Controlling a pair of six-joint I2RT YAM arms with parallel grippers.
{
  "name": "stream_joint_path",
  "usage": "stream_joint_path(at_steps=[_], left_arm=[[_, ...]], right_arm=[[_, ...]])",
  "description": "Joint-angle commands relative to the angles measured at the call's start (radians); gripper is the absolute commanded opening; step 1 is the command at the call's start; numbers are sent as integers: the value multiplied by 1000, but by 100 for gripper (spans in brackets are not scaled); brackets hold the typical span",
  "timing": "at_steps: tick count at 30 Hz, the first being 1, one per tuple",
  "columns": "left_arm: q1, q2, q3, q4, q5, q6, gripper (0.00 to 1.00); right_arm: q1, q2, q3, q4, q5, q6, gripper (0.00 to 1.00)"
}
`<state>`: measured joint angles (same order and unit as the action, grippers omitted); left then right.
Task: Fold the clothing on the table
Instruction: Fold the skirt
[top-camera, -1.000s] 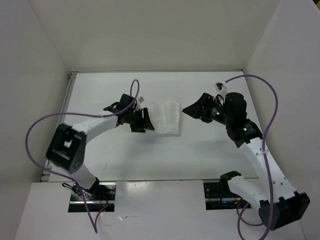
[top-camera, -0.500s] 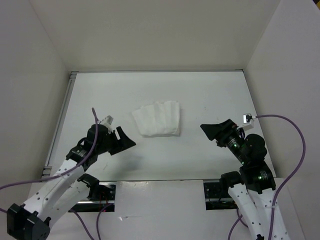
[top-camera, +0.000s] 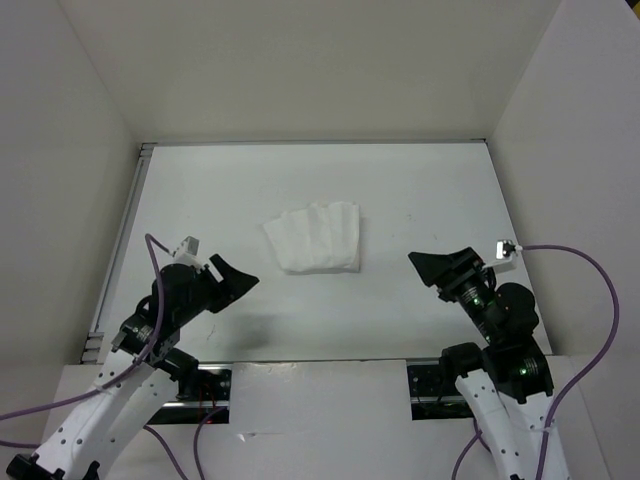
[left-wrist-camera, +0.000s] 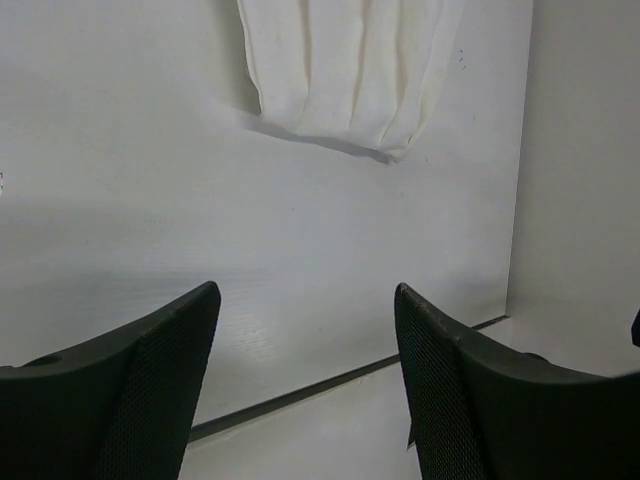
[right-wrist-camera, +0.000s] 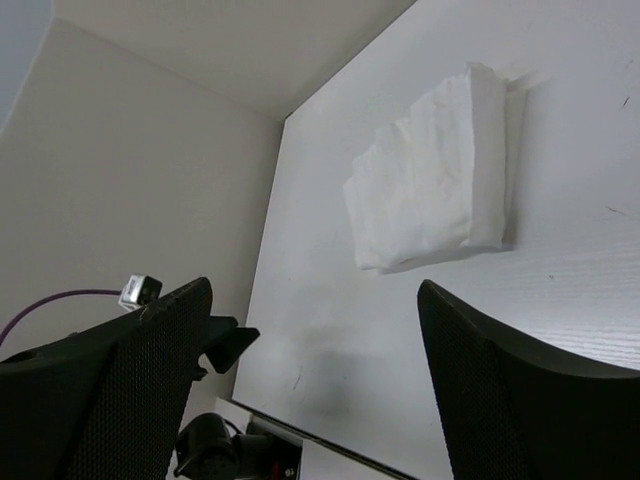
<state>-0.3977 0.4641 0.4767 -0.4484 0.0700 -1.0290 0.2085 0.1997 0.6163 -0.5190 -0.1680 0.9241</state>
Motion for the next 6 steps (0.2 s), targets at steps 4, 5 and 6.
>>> stream_joint_path(at_steps=[4, 5, 6], left_arm=[[7, -22, -4, 4, -32, -26, 77], [7, -12, -4, 4, -32, -26, 77], [7, -12, 5, 4, -32, -16, 78]], right_arm=[[-6, -5, 7, 20, 32, 15, 88], [-6, -5, 7, 20, 32, 15, 88], [-6, 6, 7, 20, 32, 15, 88]])
